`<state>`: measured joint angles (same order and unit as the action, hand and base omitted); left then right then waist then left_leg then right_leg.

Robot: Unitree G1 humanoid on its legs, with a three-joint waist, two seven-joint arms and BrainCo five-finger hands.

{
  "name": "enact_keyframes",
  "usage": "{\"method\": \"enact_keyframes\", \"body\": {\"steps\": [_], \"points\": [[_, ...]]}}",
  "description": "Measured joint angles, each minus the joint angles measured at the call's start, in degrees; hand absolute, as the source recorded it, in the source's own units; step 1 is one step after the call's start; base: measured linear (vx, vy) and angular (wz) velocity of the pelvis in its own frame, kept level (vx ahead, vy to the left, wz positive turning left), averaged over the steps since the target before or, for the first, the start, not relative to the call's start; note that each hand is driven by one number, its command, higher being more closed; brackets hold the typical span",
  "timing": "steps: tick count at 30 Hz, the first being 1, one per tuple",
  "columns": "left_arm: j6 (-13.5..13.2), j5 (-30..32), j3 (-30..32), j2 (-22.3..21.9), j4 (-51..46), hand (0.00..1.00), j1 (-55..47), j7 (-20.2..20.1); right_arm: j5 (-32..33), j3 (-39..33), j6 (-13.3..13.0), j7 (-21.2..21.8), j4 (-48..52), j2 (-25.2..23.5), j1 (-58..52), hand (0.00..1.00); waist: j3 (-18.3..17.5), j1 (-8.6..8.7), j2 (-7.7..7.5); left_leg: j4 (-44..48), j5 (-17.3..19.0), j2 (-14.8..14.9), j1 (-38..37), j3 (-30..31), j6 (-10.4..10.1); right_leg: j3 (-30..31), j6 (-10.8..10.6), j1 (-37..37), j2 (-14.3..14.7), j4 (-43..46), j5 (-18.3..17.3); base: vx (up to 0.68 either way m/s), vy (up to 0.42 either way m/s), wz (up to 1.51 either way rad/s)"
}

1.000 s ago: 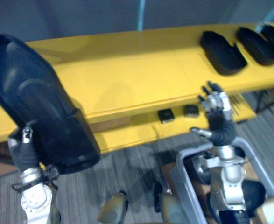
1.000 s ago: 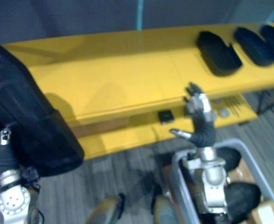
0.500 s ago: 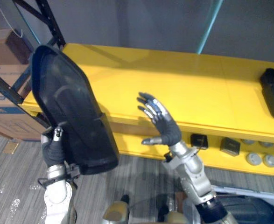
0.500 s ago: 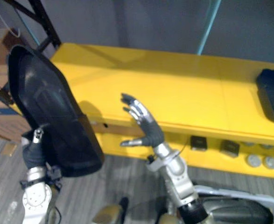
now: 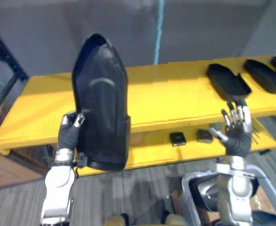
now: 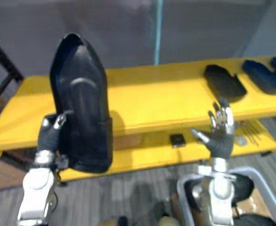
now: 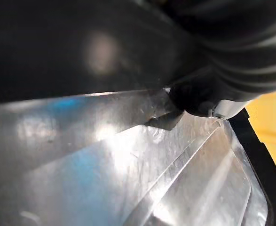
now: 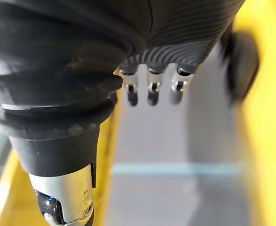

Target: Walk over and take plastic housings, then place them on the shelf

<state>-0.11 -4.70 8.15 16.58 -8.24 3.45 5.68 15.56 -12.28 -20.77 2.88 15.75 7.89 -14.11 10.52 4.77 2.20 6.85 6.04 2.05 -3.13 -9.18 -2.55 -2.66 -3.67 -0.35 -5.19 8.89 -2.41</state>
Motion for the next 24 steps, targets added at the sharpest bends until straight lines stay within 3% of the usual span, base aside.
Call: {"method": "enact_keyframes", "body": {"steps": [3,6,12,17,20,22,24], "points": [[5.64,-2.23,0.64,3.7,13.05,1.0,7.77,5.28,0.7,0.48,1.49,2.5,0.0,0.0,-3.22,0.0,-0.06,2.75,0.16,-0.82,-0.14,0.78,-0.86,-3.07,-0.27,2.93,0.2,-1.77,0.82,0.99,0.07,0.03,-0.002,-0.58],[8.98,-5.32,0.89,5.77,20.61,1.0,14.51,10.21,4.04,2.69,2.53,3.91,0.0,-0.05,-5.85,0.0,0.3,4.66,-0.1,-1.38,-0.52,1.03,-0.82,-5.63,-0.71,5.51,0.55,-4.95,1.52,3.59,-0.48,0.02,-0.019,-0.42],[12.91,-10.44,1.16,6.91,28.06,1.0,23.97,19.24,6.23,11.86,3.54,4.68,2.75,-0.13,-9.24,0.0,3.18,7.17,0.29,-1.29,-0.52,0.95,-1.25,-8.26,-0.81,7.68,1.0,-8.63,1.83,9.48,-3.47,-0.01,-0.038,-0.21],[15.45,-11.06,2.5,8.42,31.42,1.0,30.04,26.27,6.22,18.27,3.64,3.48,4.31,0.21,-10.6,0.0,5.7,7.77,0.01,-0.12,-0.1,2.32,-0.49,-10.45,-1.2,8.19,1.43,-10.0,3.01,10.27,-3.76,-0.02,-0.052,-0.1],[17.92,-10.01,2.5,12.46,32.91,1.0,34.02,30.13,6.31,21.9,3.62,1.88,4.38,0.58,-10.33,0.0,6.78,7.78,-0.29,1.5,0.31,3.48,1.71,-12.04,-1.55,9.24,1.83,-12.08,4.14,9.87,-2.73,0.01,-0.042,-0.21],[19.54,-7.58,2.35,14.38,33.54,1.0,37.43,31.74,6.81,23.38,3.63,0.88,4.45,0.94,-10.41,0.0,7.85,7.86,-0.34,1.95,0.36,3.95,2.34,-12.21,-1.62,9.25,1.85,-12.39,4.56,9.29,-1.98,0.02,-0.031,-0.1],[22.86,-1.76,1.55,16.96,33.74,1.0,42.34,33.42,6.92,25.29,3.61,-0.6,4.6,2.15,-10.29,0.0,8.8,7.84,-0.46,2.34,0.6,4.59,2.41,-13.21,-1.87,9.48,1.89,-12.35,5.07,8.97,-1.42,0.04,-0.015,-0.16]]}}
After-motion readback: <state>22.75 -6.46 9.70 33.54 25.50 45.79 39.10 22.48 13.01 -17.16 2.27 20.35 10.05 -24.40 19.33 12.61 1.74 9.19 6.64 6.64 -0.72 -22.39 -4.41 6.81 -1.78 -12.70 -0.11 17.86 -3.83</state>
